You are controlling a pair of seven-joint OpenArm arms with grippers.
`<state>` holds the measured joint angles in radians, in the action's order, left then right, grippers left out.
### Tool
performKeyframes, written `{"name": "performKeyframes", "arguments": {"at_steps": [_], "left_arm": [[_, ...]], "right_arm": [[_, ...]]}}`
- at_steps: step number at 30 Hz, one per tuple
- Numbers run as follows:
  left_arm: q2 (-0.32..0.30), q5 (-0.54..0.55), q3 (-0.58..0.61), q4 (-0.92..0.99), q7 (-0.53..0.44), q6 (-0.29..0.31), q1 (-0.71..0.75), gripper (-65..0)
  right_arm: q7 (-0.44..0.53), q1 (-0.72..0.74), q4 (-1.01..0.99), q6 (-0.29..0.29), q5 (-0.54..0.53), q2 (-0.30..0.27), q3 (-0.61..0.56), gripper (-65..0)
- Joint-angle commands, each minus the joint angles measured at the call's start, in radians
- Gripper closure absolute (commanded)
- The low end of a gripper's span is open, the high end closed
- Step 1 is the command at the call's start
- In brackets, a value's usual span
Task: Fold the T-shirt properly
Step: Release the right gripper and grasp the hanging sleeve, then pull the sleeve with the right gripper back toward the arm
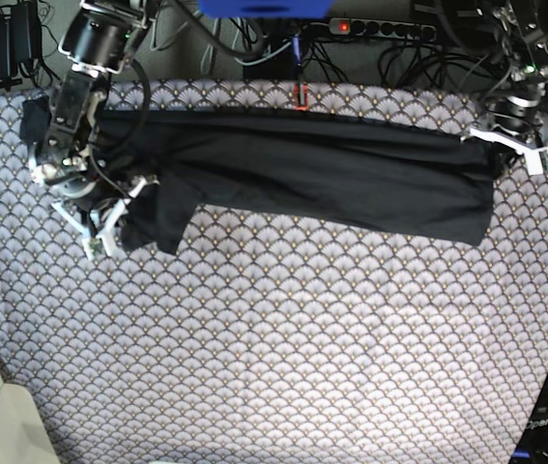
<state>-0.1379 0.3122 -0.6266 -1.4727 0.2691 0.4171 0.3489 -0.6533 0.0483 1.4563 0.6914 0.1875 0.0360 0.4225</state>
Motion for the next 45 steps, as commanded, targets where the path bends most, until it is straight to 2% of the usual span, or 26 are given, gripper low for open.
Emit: {"name": "performKeyframes", "arguments": {"at_steps": [1, 7, 16, 20, 22, 30, 33, 39, 45], "left_arm": [[-0.013, 0.014, -0.005, -0.013, -0.024, 0.006, 0.000, 0.0], [-0.013, 0.011, -0.005, -0.013, -0.024, 0.006, -0.003, 0.0], [-0.013, 0.009, -0.005, -0.012, -0.024, 0.006, -0.003, 0.0], [-0.016, 0.008, -0.005, -0.012, -0.024, 0.006, -0.004, 0.0], [-0.018, 0.008, -0.005, -0.012, -0.024, 0.006, -0.004, 0.0], [-0.024, 0.006, -0.005, -0.010, -0.024, 0.006, -0.017, 0.0], [-0.024, 0.006, -0.005, -0.010, -0.024, 0.007, -0.017, 0.0], [-0.024, 0.006, -0.005, -0.010, -0.024, 0.007, -0.018, 0.0], [-0.024, 0.006, -0.005, -0.010, -0.024, 0.007, -0.018, 0.0]], "right_arm": [[0.007, 0.009, 0.040, 0.007, 0.007, -0.008, 0.002, -2.7], [-0.001, -0.001, 0.159, 0.007, 0.007, -0.006, 0.002, -2.7], [0.003, -0.110, 0.346, 0.007, 0.000, -0.003, -0.001, -2.7], [0.005, -0.190, 0.452, 0.007, -0.073, -0.008, -0.001, -2.7], [0.000, -0.233, 0.502, 0.007, -0.116, -0.032, 0.000, -2.7], [0.010, -0.371, 0.515, 0.007, -0.256, -0.123, 0.008, -2.7], [0.010, -0.394, 0.515, 0.007, -0.322, -0.141, 0.055, -2.7], [0.010, -0.397, 0.515, 0.007, -0.332, -0.155, 0.131, -2.7], [0.010, -0.417, 0.518, 0.007, -0.334, -0.161, 0.138, -2.7]]}}
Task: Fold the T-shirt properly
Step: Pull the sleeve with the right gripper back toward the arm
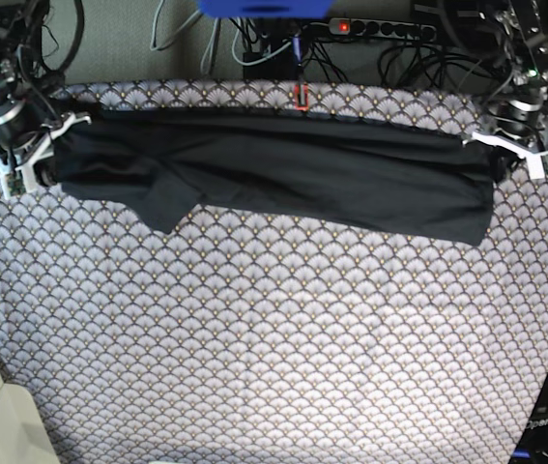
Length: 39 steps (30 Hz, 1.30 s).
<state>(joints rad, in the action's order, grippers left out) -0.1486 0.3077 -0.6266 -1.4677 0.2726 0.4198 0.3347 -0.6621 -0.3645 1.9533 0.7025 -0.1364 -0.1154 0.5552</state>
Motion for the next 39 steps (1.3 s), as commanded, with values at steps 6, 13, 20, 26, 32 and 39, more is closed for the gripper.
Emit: {"name": "performKeyframes", "arguments": {"at_steps": [6, 13, 20, 26, 32, 39], "left_arm": [[-0.015, 0.011, -0.006, -0.015, -0.028, 0.004, 0.001, 0.0], [-0.015, 0.011, -0.006, -0.015, -0.028, 0.004, 0.001, 0.0], [-0.015, 0.011, -0.006, -0.015, -0.028, 0.004, -0.001, 0.0], [-0.013, 0.011, -0.006, -0.015, -0.028, 0.004, -0.003, 0.0], [-0.013, 0.011, -0.005, -0.015, -0.028, 0.004, -0.001, 0.0], [-0.013, 0.011, -0.005, -0.015, -0.028, 0.004, 0.001, 0.0]], "right_arm": [[0.009, -0.014, 0.021, -0.004, -0.010, -0.005, 0.006, -3.0], [0.008, -0.009, 0.021, -0.004, -0.006, -0.007, 0.004, -3.1], [0.008, -0.012, 0.021, -0.004, -0.006, -0.008, -0.002, -15.5], [0.035, -0.018, 0.022, -0.004, -0.006, -0.017, -0.002, -29.1], [0.124, -0.054, 0.022, -0.004, -0.006, -0.112, -0.096, -29.8], [0.183, -0.095, 0.019, -0.004, -0.004, -0.261, -0.222, -29.8]]}}
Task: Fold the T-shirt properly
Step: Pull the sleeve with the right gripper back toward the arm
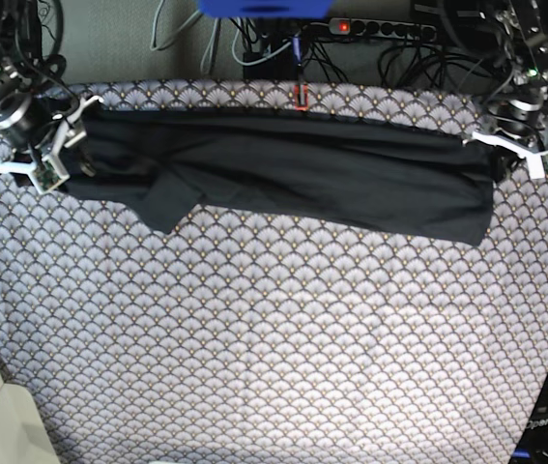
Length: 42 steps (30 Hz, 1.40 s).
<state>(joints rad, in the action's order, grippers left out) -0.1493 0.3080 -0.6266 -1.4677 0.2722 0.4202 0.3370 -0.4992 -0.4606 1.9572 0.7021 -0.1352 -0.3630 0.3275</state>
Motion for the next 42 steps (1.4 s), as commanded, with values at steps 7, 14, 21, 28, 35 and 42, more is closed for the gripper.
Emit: {"name": "performKeyframes", "arguments": {"at_steps": [7, 14, 21, 28, 35, 42], "left_arm": [[-0.009, 0.010, -0.005, -0.015, -0.027, 0.004, -0.003, 0.0], [-0.008, 0.010, -0.005, -0.015, -0.027, 0.003, -0.005, 0.0], [-0.011, 0.010, -0.005, -0.015, -0.027, 0.001, -0.005, 0.0], [-0.009, 0.010, -0.006, -0.015, -0.027, -0.001, -0.006, 0.0], [-0.008, 0.010, -0.006, -0.015, -0.027, -0.002, -0.011, 0.0], [-0.003, 0.010, -0.006, -0.014, -0.027, -0.002, -0.026, 0.0]], "right_arm": [[0.023, 0.046, 0.005, -0.004, 0.015, -0.080, -0.003, -29.8], [0.076, 0.070, -0.019, -0.004, 0.196, -0.086, -0.136, -29.8], [0.136, 0.061, -0.026, -0.004, 0.317, -0.069, -0.192, -29.8], [0.198, 0.107, -0.161, -0.004, 0.354, -0.069, -0.212, -29.8], [0.268, 0.118, -0.209, -0.004, 0.409, -0.066, -0.207, -29.5], [0.273, 0.161, -0.246, -0.004, 0.411, -0.066, -0.207, -20.2]]}}
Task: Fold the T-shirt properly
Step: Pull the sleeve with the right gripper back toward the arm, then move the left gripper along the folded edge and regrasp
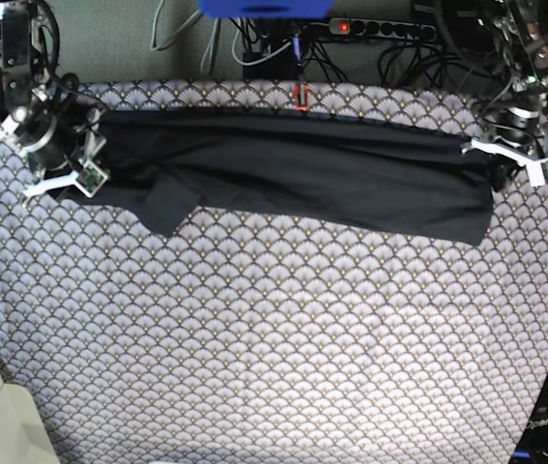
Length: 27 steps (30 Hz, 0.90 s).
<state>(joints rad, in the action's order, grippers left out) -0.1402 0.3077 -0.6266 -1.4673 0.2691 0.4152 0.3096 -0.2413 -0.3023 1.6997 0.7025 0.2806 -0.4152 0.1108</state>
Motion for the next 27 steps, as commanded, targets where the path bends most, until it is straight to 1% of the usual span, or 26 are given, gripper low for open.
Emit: {"name": "performKeyframes", "arguments": {"at_steps": [1, 4, 5, 8, 10, 13, 17, 27], "left_arm": [[-0.012, 0.011, -0.006, -0.014, -0.024, 0.003, 0.001, 0.0], [-0.012, 0.011, -0.006, -0.014, -0.024, 0.001, 0.000, 0.0], [-0.012, 0.011, -0.006, -0.014, -0.024, 0.001, 0.000, 0.0], [-0.016, 0.011, -0.006, -0.014, -0.024, 0.001, 0.000, 0.0], [-0.019, 0.011, -0.006, -0.006, -0.024, 0.001, -0.002, 0.0], [-0.023, 0.011, -0.006, 0.053, -0.024, 0.001, -0.031, 0.0], [-0.040, 0.011, -0.006, 0.099, -0.024, 0.003, -0.040, 0.0], [-0.048, 0.012, -0.006, 0.098, -0.026, 0.006, -0.042, 0.0]], "right_arm": [[0.009, 0.012, 0.009, -0.004, -0.005, -0.014, 0.010, -16.7], [0.006, 0.018, 0.007, -0.004, -0.004, -0.014, 0.011, -2.9], [0.006, 0.018, 0.012, -0.004, -0.004, -0.014, 0.011, 0.0], [0.006, 0.015, 0.012, -0.004, -0.002, -0.014, 0.017, 0.0], [0.006, 0.010, 0.015, -0.004, -0.002, -0.014, 0.043, 0.0], [0.006, 0.007, 0.027, -0.004, -0.002, -0.014, 0.073, 0.0], [0.006, -0.042, 0.072, -0.004, -0.004, -0.012, 0.128, 0.0], [0.013, -0.173, 0.170, -0.004, -0.004, 0.075, 0.146, 0.0]]}}
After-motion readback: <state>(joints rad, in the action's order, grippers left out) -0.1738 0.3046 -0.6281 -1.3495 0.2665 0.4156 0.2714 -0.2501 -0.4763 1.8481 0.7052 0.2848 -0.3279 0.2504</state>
